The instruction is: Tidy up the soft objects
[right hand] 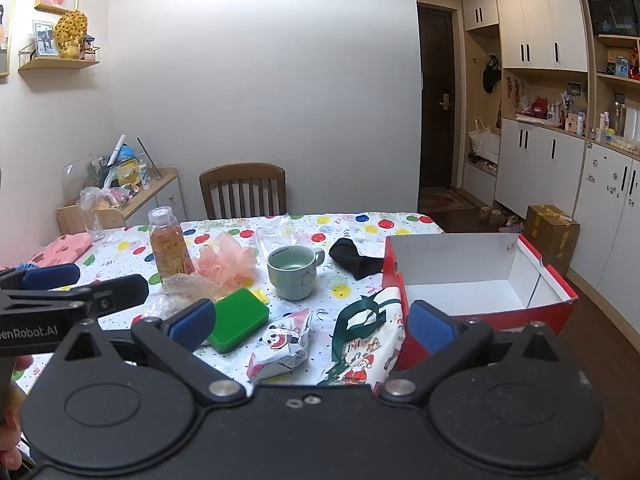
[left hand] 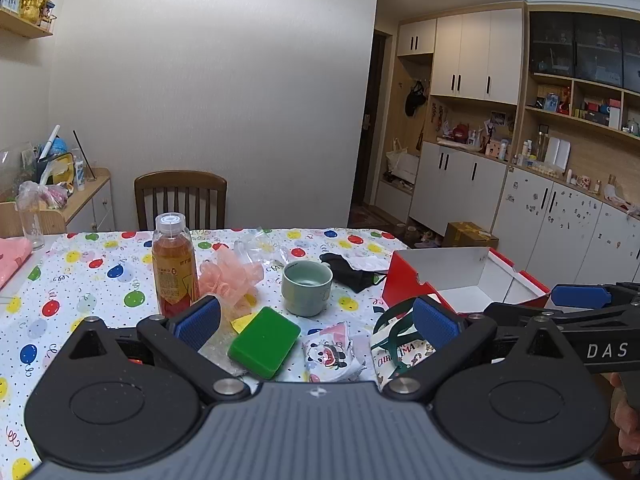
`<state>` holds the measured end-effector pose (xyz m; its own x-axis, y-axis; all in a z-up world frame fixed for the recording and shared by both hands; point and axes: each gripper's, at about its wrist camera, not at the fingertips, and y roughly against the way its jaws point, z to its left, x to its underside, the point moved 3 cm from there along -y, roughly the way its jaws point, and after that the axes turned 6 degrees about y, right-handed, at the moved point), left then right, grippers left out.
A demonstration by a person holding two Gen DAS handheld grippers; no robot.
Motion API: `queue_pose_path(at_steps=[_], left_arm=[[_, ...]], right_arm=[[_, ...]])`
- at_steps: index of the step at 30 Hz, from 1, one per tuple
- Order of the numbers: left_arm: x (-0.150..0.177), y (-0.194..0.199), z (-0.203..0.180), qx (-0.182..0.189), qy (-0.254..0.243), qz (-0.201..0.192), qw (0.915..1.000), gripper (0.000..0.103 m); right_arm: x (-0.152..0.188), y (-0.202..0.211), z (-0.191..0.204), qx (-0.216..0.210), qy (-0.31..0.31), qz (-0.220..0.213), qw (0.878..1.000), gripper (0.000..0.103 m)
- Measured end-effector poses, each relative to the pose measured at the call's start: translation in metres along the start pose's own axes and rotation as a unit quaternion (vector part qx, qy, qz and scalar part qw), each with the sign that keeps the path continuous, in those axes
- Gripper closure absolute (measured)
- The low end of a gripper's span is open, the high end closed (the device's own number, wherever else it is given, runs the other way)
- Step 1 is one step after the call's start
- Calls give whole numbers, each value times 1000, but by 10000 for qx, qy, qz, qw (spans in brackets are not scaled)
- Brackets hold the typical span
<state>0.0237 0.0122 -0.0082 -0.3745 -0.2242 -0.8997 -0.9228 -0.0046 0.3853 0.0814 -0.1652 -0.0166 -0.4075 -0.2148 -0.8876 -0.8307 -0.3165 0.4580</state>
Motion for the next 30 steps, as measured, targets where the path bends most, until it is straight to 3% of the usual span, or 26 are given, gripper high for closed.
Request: queue_pose_path(at_steps=[30], left_arm=[[3, -9, 5, 56, 12, 71, 10000, 0]], right_arm=[[-1, -7, 3, 79, 34, 44, 10000, 0]])
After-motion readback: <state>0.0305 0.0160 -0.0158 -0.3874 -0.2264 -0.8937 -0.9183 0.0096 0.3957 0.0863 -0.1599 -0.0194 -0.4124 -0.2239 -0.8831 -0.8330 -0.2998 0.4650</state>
